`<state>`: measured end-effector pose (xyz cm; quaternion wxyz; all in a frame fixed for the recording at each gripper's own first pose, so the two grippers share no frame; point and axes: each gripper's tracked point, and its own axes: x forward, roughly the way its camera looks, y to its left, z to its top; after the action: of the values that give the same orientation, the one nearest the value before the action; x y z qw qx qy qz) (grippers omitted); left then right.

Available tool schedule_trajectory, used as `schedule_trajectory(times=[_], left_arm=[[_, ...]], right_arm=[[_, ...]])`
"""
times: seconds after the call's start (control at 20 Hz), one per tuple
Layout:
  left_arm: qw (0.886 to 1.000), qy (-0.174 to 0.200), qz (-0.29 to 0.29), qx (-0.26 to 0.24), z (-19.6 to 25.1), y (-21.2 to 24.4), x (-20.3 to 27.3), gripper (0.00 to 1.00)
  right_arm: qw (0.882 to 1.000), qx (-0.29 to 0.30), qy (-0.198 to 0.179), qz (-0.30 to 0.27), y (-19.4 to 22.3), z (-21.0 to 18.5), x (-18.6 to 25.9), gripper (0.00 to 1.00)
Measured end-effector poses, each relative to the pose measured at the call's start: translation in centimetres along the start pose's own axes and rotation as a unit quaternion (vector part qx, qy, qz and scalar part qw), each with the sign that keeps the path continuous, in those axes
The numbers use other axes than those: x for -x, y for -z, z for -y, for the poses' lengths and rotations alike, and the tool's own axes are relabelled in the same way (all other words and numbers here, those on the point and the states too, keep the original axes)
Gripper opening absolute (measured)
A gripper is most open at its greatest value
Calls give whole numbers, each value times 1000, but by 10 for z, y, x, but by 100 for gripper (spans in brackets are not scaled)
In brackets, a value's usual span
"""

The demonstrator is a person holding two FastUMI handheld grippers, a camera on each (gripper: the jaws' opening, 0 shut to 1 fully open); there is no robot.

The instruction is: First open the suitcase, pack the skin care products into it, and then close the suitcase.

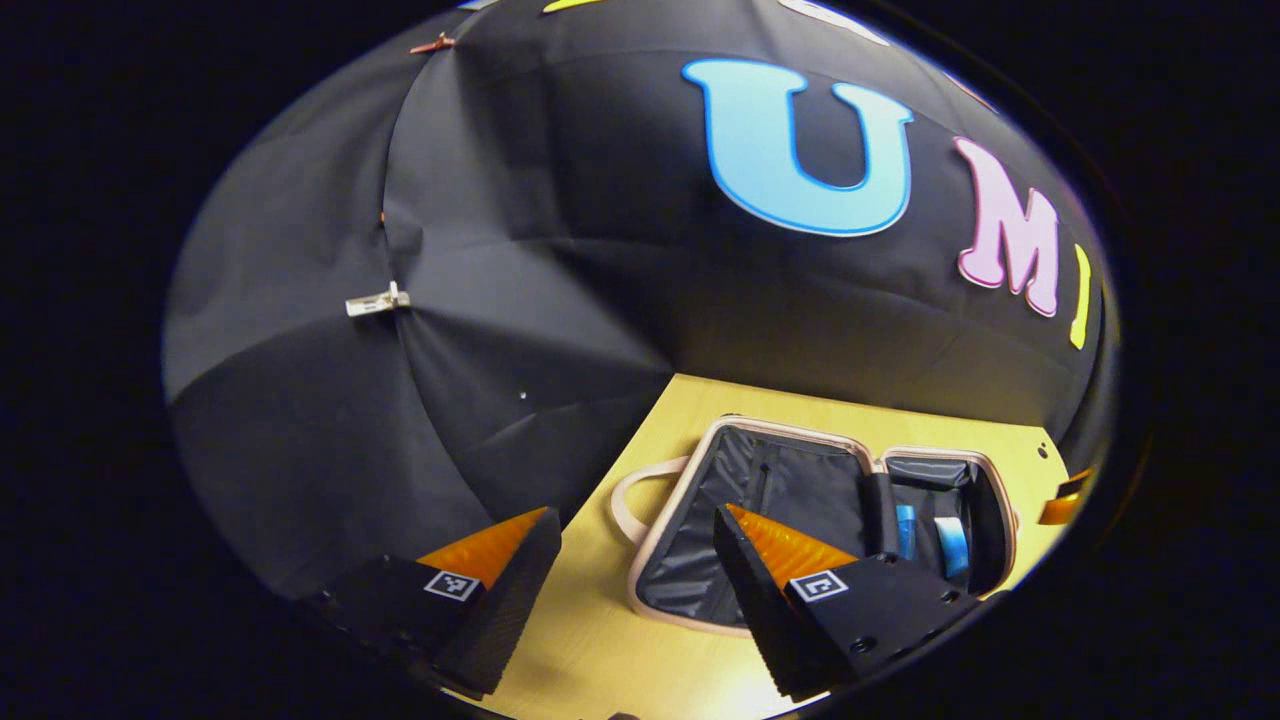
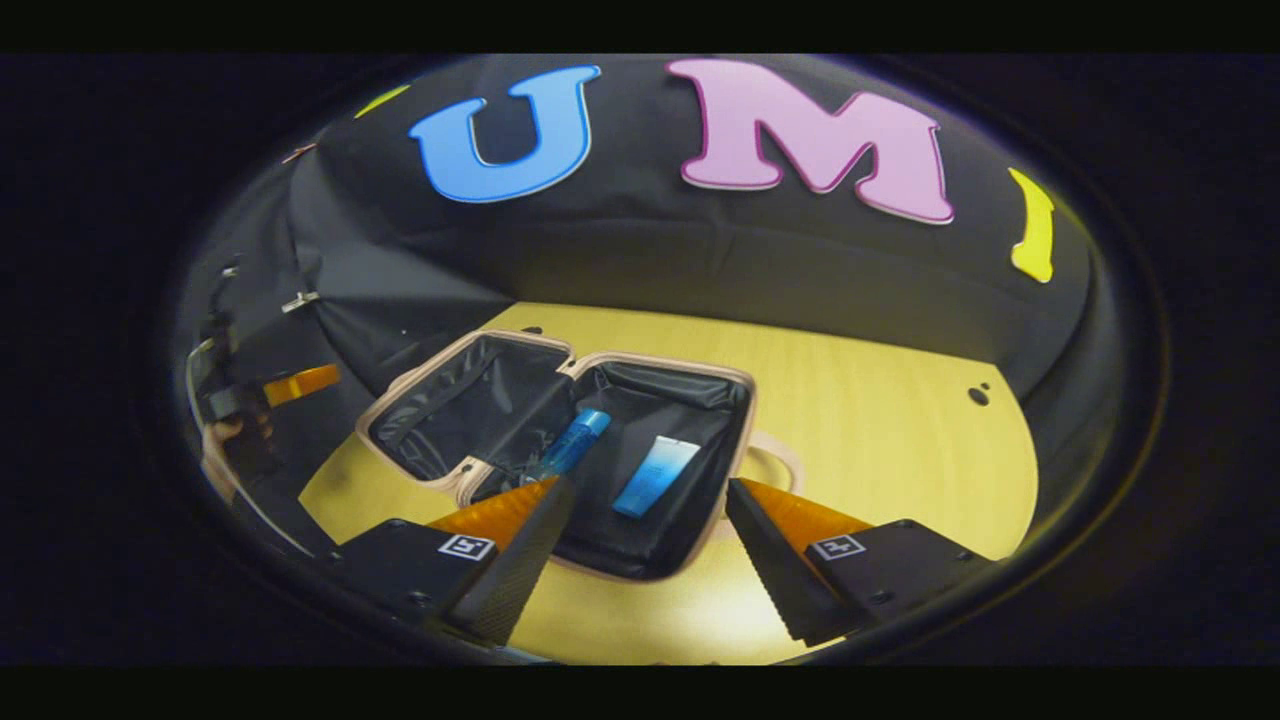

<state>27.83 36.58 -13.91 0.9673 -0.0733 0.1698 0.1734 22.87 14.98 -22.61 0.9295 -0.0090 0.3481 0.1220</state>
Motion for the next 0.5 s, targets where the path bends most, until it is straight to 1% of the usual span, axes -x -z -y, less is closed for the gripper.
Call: schedule_trajectory(times=[0.15, 0.25, 0.4, 0.5], left_arm=[[999, -5, -44, 6, -16, 10, -51, 96], [998, 4, -59, 26, -19, 13, -78, 96], [991, 10, -103, 86, -20, 27, -108, 95], [981, 21, -127, 142, -20, 35, -127, 95]], right_arm=[[999, -4, 30, 31, 14, 22, 45, 98], [998, -14, 50, 33, 33, 37, 74, 98], [997, -39, 74, 3, 65, 58, 113, 98], [995, -53, 81, -13, 79, 62, 133, 98]])
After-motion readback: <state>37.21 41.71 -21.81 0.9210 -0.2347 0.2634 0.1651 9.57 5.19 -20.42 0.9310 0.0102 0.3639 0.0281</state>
